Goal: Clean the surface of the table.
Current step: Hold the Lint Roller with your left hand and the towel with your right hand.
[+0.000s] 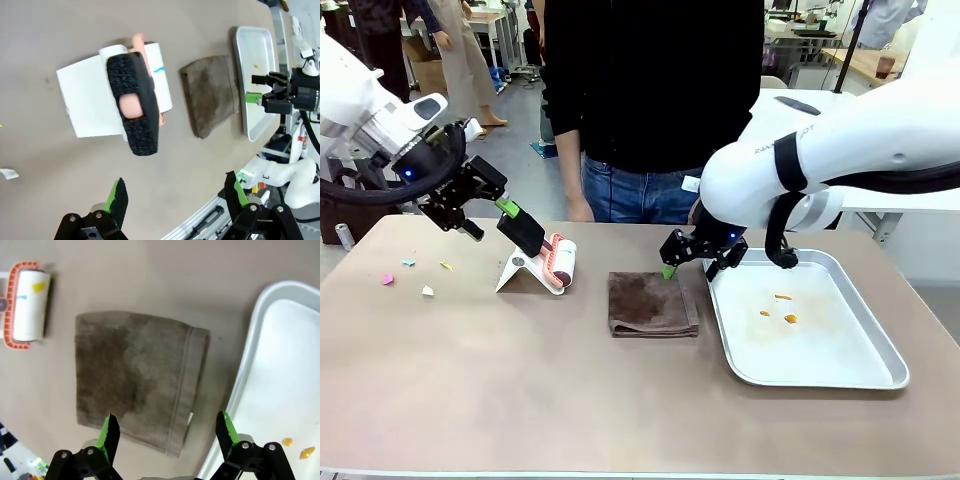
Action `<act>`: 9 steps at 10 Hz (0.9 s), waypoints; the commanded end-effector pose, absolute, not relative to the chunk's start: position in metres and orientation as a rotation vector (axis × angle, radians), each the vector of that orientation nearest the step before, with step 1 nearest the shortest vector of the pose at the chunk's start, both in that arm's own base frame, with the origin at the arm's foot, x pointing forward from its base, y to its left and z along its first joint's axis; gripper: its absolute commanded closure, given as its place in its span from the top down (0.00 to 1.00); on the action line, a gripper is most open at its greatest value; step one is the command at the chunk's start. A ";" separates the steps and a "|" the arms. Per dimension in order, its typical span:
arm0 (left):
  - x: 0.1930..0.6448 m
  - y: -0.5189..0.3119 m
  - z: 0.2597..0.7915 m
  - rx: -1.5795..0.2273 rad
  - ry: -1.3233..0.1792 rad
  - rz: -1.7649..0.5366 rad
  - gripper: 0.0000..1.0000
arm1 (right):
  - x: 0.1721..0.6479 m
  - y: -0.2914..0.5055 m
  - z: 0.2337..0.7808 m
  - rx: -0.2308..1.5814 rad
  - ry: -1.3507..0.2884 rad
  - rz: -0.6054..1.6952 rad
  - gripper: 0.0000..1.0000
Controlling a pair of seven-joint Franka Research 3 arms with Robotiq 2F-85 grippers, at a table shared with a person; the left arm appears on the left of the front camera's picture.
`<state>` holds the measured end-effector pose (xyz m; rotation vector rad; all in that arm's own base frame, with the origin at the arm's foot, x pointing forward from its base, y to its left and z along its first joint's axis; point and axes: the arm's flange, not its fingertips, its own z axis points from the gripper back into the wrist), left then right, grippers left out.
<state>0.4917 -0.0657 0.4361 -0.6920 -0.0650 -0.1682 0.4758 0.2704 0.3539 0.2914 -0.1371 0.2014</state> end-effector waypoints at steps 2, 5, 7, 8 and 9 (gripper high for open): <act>0.504 -0.069 0.428 -0.660 -0.095 -0.106 1.00 | 0.489 0.297 0.345 0.286 -0.077 0.192 1.00; 0.518 -0.067 0.413 -0.665 -0.163 -0.037 1.00 | 0.496 0.318 0.348 0.216 -0.081 0.162 1.00; 0.522 -0.069 0.405 -0.697 -0.193 -0.040 1.00 | 0.500 0.326 0.345 0.193 -0.048 0.162 1.00; 0.524 -0.070 0.403 -0.737 -0.188 -0.048 1.00 | 0.503 0.327 0.344 0.176 -0.048 0.151 1.00; 0.524 -0.071 0.400 -0.767 -0.181 -0.051 1.00 | 0.505 0.327 0.342 0.147 -0.046 0.134 1.00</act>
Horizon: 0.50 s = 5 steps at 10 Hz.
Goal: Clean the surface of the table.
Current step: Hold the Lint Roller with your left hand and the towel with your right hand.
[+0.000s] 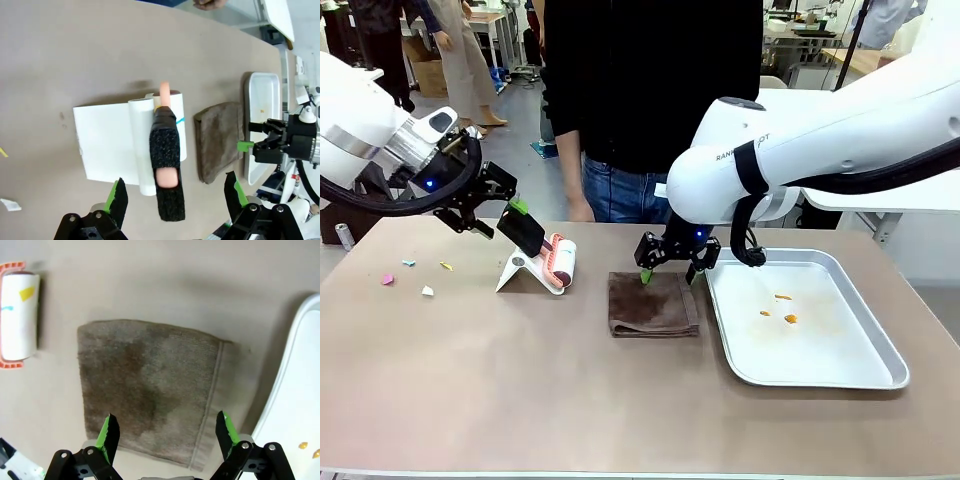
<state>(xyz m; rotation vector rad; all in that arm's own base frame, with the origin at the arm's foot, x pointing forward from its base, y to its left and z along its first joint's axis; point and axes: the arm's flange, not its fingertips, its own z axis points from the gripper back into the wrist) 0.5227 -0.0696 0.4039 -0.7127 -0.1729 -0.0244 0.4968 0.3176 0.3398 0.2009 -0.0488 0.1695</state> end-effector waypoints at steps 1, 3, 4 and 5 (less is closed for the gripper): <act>0.524 -0.072 0.399 -0.783 -0.165 -0.056 1.00 | 0.506 0.327 0.341 0.134 -0.043 0.125 1.00; 0.524 -0.072 0.396 -0.767 -0.163 -0.045 1.00 | 0.505 0.328 0.339 0.099 -0.052 0.107 1.00; 0.525 -0.071 0.396 -0.768 -0.162 -0.047 1.00 | 0.503 0.330 0.334 0.079 -0.031 0.098 1.00; 0.525 -0.070 0.396 -0.767 -0.167 -0.052 1.00 | 0.501 0.332 0.329 0.042 -0.006 0.077 1.00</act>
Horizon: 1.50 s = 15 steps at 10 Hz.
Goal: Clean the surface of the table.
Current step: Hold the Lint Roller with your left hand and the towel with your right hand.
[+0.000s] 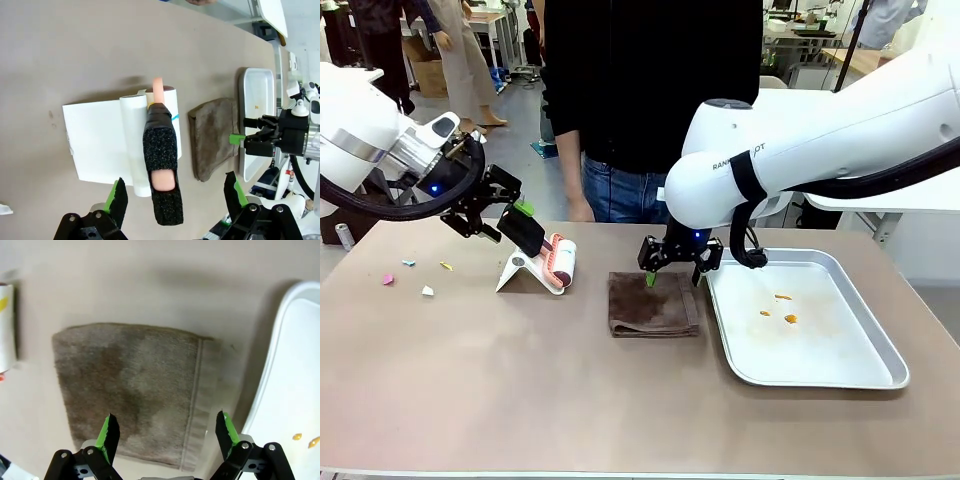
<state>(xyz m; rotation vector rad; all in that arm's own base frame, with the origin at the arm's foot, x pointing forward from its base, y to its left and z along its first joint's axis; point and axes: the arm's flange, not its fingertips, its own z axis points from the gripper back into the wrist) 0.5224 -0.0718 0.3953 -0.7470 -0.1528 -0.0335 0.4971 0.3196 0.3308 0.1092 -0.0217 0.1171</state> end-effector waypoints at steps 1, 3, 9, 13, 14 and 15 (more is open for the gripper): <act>0.526 -0.069 0.396 -0.765 -0.169 -0.054 1.00 | 0.500 0.335 0.324 0.001 0.005 0.053 1.00; 0.526 -0.068 0.396 -0.763 -0.175 -0.054 1.00 | 0.499 0.336 0.316 -0.035 -0.025 0.017 1.00; 0.528 -0.070 0.392 -0.769 -0.192 -0.065 1.00 | 0.498 0.332 0.313 -0.047 -0.033 -0.004 1.00; 0.528 -0.072 0.393 -0.751 -0.224 -0.064 0.00 | 0.499 0.333 0.311 -0.050 -0.032 -0.005 0.00; 0.528 -0.072 0.393 -0.737 -0.229 -0.060 0.00 | 0.499 0.333 0.311 -0.050 -0.030 -0.002 0.35; 0.529 -0.071 0.392 -0.739 -0.227 -0.063 0.00 | 0.500 0.333 0.309 -0.054 -0.026 0.001 0.00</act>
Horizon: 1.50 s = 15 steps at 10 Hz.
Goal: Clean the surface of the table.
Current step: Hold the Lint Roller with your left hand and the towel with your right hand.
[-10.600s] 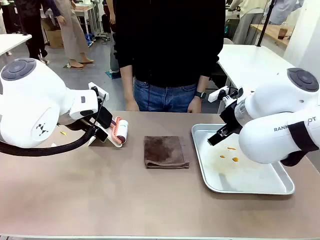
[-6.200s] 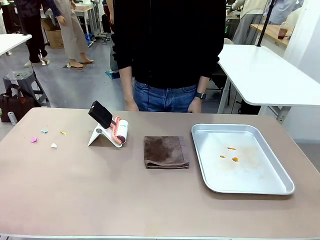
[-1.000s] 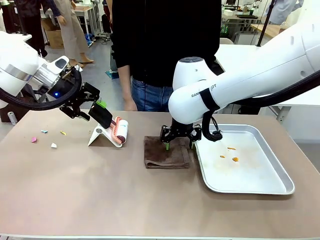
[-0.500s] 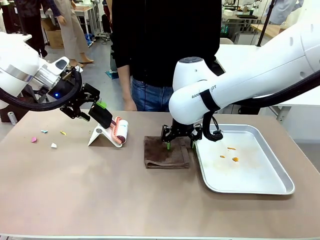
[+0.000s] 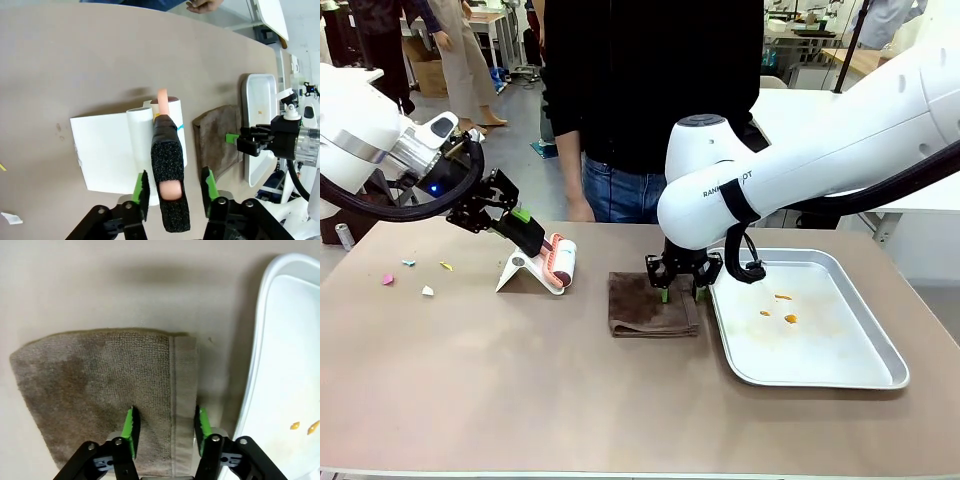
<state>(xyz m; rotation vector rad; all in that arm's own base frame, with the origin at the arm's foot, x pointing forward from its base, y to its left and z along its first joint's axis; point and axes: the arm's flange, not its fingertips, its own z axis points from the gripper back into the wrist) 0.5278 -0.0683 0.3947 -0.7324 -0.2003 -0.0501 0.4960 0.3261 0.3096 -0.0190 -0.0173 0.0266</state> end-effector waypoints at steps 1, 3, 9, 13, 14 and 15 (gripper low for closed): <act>0.528 -0.071 0.392 -0.732 -0.229 -0.064 0.14 | 0.500 0.333 0.309 -0.054 -0.027 0.003 0.00; 0.528 -0.070 0.394 -0.729 -0.237 -0.068 0.00 | 0.500 0.334 0.309 -0.052 -0.029 0.005 0.00; 0.525 -0.069 0.401 -0.739 -0.262 -0.080 0.00 | 0.501 0.332 0.306 -0.036 -0.020 -0.002 0.00; 0.515 -0.064 0.426 -0.809 -0.308 -0.053 0.00 | 0.500 0.294 0.342 0.154 -0.060 -0.014 0.00; 0.510 -0.061 0.439 -0.862 -0.327 -0.050 0.00 | 0.495 0.274 0.358 0.261 -0.084 -0.013 0.00; 0.505 -0.057 0.450 -0.904 -0.325 -0.065 0.00 | 0.491 0.254 0.371 0.384 -0.100 -0.011 0.00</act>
